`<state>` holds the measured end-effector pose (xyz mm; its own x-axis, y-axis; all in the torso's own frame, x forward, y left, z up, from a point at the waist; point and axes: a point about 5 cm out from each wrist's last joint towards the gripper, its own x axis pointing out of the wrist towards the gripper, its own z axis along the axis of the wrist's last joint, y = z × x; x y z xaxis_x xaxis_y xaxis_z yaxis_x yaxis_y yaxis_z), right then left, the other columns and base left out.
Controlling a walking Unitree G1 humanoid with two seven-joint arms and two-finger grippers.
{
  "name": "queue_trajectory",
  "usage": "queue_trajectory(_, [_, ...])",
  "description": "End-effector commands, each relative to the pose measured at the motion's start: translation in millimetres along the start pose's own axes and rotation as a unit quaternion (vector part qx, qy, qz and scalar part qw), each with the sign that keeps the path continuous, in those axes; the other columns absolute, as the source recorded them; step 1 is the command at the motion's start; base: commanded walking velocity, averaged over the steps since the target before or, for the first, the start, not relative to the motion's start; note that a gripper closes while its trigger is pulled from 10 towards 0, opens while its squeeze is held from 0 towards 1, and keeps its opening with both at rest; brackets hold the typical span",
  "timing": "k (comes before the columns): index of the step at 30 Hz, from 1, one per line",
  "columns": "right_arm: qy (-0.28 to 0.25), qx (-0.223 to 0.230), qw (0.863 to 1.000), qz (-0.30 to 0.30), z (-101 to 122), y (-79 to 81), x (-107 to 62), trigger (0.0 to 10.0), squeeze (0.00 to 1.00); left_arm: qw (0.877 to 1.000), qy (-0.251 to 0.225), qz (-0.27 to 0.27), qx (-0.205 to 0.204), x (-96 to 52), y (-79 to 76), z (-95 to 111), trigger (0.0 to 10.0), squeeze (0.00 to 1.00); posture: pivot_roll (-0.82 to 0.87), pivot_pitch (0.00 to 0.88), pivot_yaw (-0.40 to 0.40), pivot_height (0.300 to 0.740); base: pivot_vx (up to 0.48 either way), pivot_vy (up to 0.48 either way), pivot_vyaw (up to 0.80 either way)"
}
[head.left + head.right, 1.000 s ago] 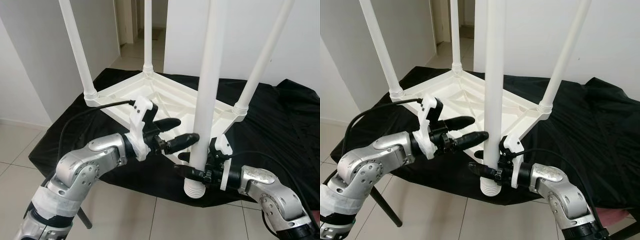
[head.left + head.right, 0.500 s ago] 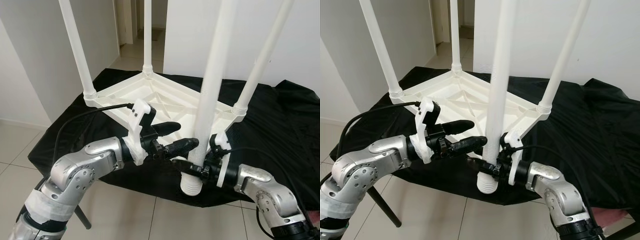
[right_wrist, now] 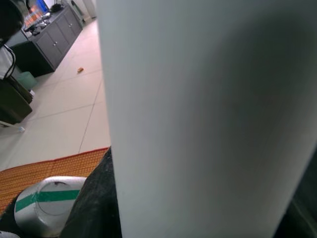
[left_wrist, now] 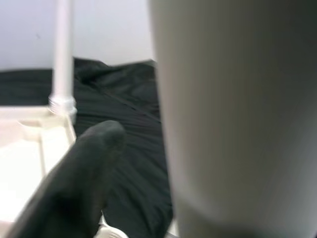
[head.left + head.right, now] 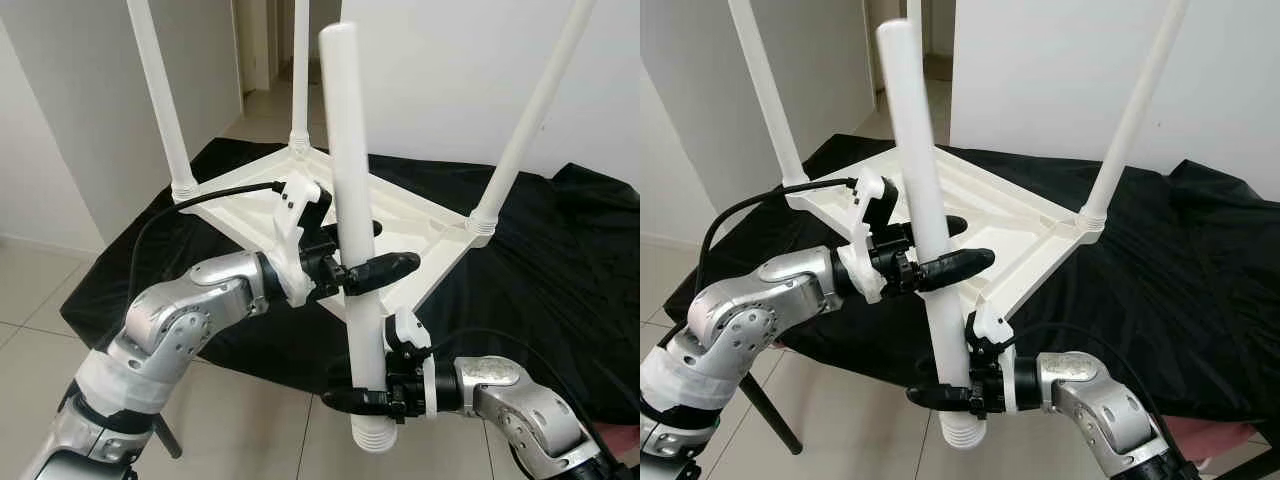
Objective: Building children table
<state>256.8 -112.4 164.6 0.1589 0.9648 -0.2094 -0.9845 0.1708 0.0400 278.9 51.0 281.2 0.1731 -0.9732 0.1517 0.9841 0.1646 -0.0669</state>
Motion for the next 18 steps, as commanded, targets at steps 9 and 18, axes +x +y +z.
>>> queue_trajectory(9, [0.008,-0.012,1.0,0.001,-2.1,0.9,-4.3,10.0,0.0,0.98,-0.018,-0.193,-0.038,-9.7,-15.6,9.0,0.0,0.0,0.0,0.059,-0.005,0.74,0.0,0.0,0.0])
queue_trajectory(18, [0.0,-0.001,1.0,-0.023,-3.5,-3.4,-2.9,10.0,0.0,0.983,-0.026,-0.178,-0.039,-10.9,-11.7,12.4,0.0,0.0,0.0,0.057,-0.003,0.74,0.0,0.0,0.0])
